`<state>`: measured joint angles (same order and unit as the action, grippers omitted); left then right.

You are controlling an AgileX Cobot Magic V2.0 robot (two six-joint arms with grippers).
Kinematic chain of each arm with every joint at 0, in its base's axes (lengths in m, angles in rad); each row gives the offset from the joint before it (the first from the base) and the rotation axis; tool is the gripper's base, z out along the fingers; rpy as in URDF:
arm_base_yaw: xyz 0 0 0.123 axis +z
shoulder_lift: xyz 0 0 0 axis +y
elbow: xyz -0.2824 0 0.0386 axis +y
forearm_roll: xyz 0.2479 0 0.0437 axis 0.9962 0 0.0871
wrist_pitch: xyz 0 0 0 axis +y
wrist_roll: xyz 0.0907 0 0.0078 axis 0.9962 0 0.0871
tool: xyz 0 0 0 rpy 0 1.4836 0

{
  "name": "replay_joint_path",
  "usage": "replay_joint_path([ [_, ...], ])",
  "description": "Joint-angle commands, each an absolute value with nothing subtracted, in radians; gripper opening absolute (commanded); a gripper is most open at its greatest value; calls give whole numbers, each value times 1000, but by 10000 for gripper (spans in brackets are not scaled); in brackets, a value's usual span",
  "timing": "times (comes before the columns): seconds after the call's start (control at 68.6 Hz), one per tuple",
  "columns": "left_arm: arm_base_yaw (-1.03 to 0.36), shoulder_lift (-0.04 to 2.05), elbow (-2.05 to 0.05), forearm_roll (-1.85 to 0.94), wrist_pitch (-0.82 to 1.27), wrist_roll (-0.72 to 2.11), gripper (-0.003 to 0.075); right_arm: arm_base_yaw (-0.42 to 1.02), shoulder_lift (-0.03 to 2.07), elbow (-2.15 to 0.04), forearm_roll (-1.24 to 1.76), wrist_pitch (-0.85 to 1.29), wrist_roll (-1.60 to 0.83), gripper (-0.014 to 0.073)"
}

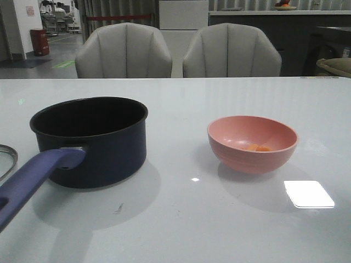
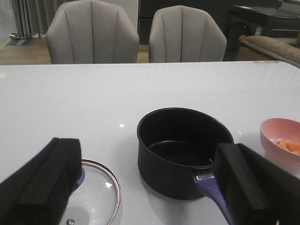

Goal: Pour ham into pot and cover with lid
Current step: 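Release the lid and move the right gripper toward the pink bowl, then grasp the rim of the pink bowl with the right gripper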

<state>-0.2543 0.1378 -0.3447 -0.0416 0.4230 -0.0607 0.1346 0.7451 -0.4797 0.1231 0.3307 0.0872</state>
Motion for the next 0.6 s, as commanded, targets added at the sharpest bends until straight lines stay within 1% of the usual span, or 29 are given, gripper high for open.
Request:
replay_joint_path([
  [0.0, -262, 150, -372, -52, 334, -61, 617, 157, 896, -593, 144, 279, 77, 458],
  [0.189, -262, 150, -372, -52, 335, -61, 617, 231, 1203, -794, 161, 305, 77, 458],
  [0.233, -262, 150, -372, -52, 335, -61, 617, 236, 1291, -843, 161, 322, 77, 458],
  [0.423, -262, 150, -372, -52, 335, -61, 617, 236, 1543, -1010, 161, 396, 76, 454],
  [0.51, -262, 150, -372, -52, 335, -61, 617, 236, 1643, -1074, 161, 432, 76, 414],
  [0.554, -262, 150, -372, -52, 335, -61, 617, 236, 1699, -1108, 161, 453, 76, 373],
  [0.568, -262, 150, -372, -52, 335, -61, 617, 236, 1699, -1113, 161, 455, 76, 373],
  [0.583, -262, 150, -372, -52, 335, -61, 617, 236, 1723, -1132, 161, 463, 76, 344],
])
